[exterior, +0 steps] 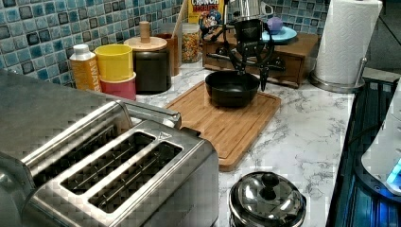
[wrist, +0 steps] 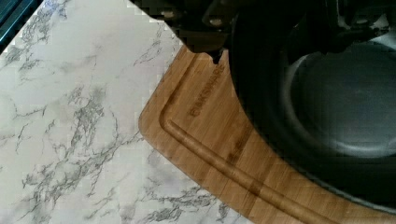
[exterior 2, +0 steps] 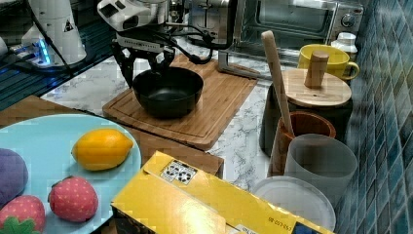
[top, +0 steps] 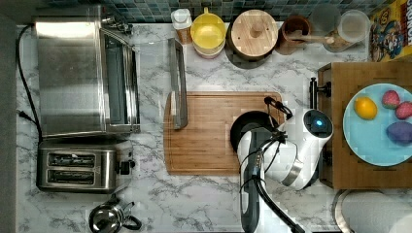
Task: Put the bowl on the board.
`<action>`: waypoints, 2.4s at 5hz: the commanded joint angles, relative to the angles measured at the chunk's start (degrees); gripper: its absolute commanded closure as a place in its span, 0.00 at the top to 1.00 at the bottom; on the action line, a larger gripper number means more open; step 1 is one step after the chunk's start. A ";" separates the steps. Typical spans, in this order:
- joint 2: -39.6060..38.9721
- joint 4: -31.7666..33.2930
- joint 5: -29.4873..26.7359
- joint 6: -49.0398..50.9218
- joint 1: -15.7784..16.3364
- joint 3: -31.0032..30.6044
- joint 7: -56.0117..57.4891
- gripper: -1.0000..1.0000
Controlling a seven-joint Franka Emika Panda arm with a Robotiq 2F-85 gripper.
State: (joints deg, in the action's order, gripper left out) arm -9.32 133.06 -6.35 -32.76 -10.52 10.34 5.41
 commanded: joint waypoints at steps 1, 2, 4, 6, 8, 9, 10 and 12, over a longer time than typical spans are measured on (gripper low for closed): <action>1.48 -5.71 -0.53 -0.61 2.79 2.33 -1.26 0.50; 1.52 -5.69 -0.32 -0.63 1.50 1.03 -1.41 0.50; 1.50 -5.70 -0.41 -0.62 2.06 1.58 -1.35 0.50; 1.59 -5.69 0.13 -0.67 -1.29 -1.80 -1.75 0.50; 1.55 -5.70 -0.14 -0.64 0.36 -0.14 -1.55 0.50; 1.58 -5.68 0.05 -0.66 -0.81 -1.31 -1.69 0.50; 1.56 -5.69 -0.07 -0.65 -0.02 -0.52 -1.60 0.50; 1.54 -5.70 -0.19 -0.64 0.71 0.23 -1.51 0.50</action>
State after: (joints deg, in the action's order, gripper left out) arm -9.62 133.06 -5.93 -33.32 -10.34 9.95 5.29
